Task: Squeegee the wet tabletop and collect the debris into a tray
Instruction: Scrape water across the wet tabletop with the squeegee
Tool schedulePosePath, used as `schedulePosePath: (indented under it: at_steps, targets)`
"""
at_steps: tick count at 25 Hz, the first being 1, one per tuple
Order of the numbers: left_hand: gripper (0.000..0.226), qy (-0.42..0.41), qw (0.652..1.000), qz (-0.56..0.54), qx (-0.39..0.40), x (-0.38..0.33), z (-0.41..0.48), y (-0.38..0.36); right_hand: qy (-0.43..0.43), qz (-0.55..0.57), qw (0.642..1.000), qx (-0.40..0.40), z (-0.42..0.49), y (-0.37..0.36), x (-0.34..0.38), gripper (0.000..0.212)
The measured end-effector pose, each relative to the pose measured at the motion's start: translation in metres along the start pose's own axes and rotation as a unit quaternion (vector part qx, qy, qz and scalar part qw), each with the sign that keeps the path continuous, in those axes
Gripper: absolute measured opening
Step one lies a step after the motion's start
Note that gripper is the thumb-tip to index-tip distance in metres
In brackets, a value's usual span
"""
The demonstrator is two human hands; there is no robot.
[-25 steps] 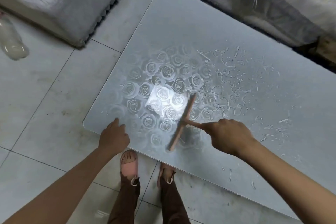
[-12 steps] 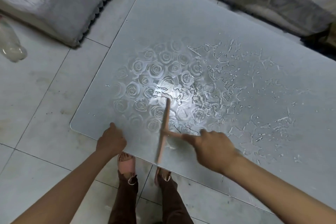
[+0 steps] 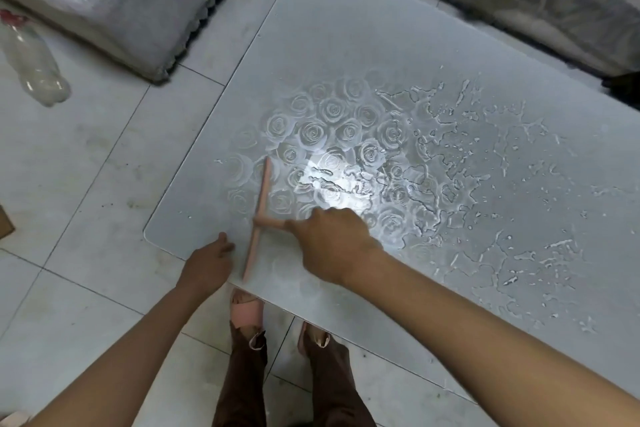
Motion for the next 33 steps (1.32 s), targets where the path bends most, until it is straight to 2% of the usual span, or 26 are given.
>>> schedulePosePath:
  at_steps: [4,7,9,12,17,21,24,26,28,31,33]
  targets:
    - [0.046,-0.008,0.997,-0.076,-0.006,0.012,0.002,0.012,-0.104,0.016,0.994,0.043,-0.046,-0.005,-0.054,0.056]
    - [0.045,-0.001,0.991,-0.134,-0.01,0.015,0.002,0.018,-0.162,-0.043,0.986,0.017,-0.076,0.015,-0.063,0.061]
    - [0.042,0.018,0.983,-0.178,-0.046,0.019,0.004,0.029,-0.13,-0.042,0.991,-0.006,-0.059,0.023,-0.034,0.062]
    - [0.044,0.063,0.973,-0.185,-0.125,0.039,0.006,0.052,-0.041,0.032,0.999,-0.013,0.01,0.017,0.035,0.058]
    - [0.035,0.069,0.973,-0.144,-0.167,0.064,0.021,0.08,-0.021,0.07,0.997,0.021,0.088,-0.008,0.111,0.067]
    - [0.05,0.065,0.988,-0.087,-0.112,0.079,0.043,0.086,-0.064,0.046,0.996,0.032,0.065,-0.006,0.079,0.06]
    - [0.053,0.077,0.988,-0.111,-0.073,0.081,0.047,0.085,-0.116,-0.007,0.992,0.042,0.036,0.016,0.061,0.072]
    - [0.053,0.076,0.988,-0.116,-0.064,0.082,0.05,0.088,-0.109,-0.012,0.994,0.017,0.046,0.025,0.077,0.076]
    - [0.049,0.089,0.985,-0.133,-0.065,0.086,0.056,0.094,-0.075,0.013,0.997,-0.008,0.079,0.025,0.106,0.071]
    - [0.04,0.105,0.985,-0.131,-0.048,0.094,0.062,0.102,-0.034,0.031,0.999,0.018,0.115,0.01,0.14,0.064]
    - [0.032,0.091,0.987,-0.127,-0.033,0.095,0.068,0.106,-0.069,0.03,0.997,0.034,0.12,0.006,0.124,0.057]
Point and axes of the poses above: each hand's wrist, its own z-axis towards the middle knuckle, its own y-axis out of the back of the hand, x = y × z, the point moved 5 cm from there along z, towards the middle knuckle, and after that the axes turned 12 degrees about -x, right-handed, at the moved point
